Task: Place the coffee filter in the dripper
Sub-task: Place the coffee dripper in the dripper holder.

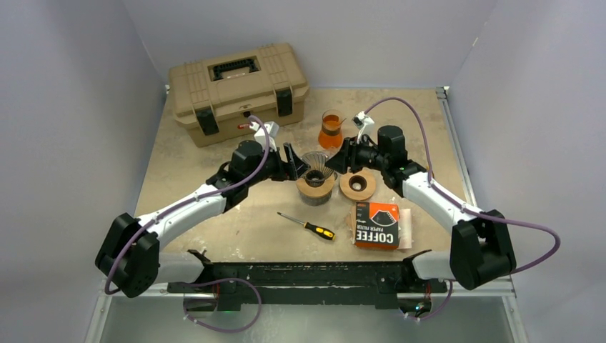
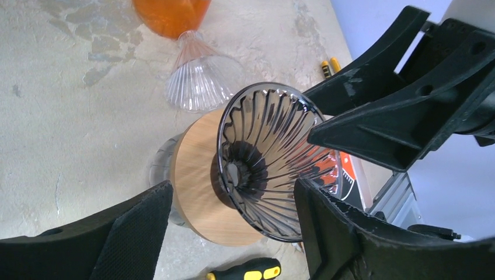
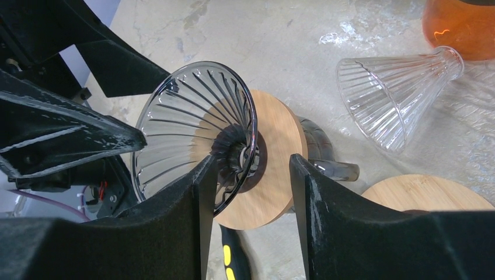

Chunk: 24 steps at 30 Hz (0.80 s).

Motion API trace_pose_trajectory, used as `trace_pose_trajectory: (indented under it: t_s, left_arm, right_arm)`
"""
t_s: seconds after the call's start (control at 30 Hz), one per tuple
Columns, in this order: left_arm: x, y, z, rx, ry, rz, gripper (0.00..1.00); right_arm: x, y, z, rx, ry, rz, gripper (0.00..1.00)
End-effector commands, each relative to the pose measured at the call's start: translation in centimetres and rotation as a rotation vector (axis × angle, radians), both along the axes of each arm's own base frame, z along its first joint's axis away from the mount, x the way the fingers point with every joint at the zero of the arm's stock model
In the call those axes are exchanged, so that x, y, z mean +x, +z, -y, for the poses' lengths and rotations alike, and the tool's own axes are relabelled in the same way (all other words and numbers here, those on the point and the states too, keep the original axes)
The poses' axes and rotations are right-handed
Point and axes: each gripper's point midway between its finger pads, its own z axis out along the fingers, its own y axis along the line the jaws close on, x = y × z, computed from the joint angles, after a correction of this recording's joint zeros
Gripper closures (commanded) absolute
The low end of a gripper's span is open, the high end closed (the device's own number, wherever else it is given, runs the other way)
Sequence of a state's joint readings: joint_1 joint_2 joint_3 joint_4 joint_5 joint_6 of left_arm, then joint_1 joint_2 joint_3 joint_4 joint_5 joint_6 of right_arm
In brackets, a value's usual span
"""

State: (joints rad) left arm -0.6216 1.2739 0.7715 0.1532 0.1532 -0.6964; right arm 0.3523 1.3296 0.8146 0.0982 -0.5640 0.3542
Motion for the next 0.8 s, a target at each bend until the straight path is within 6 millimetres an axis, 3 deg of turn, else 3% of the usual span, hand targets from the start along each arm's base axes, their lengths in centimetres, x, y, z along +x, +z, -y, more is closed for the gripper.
trace_pose_trajectory:
  t_s: [0.0, 0.33, 0.5, 0.77]
  left_arm:
    - [0.1, -0.7, -0.1, -0.006, 0.001, -0.006, 0.26]
    - [-0.5, -1.4, -0.2, -0.007, -0.009, -0.016, 0.35]
    - [-0.5, -0.1, 0.0, -0.030, -0.018, 0.013, 0.34]
    - [-0.5, 2.9, -0.6, -0.060, 0.000, 0.091, 0.24]
  right_arm:
    - [0.4, 1.4, 0.0, 0.009, 0.000, 0.057, 0.49]
    - [-0.1, 1.1, 0.3, 0.002, -0.007, 0.049, 0.53]
    - [0.0, 1.4, 0.4, 0.002, -0.011, 0.059, 0.51]
    - [-0.3, 3.1, 0.8, 0.014, -0.035, 0.097, 0.46]
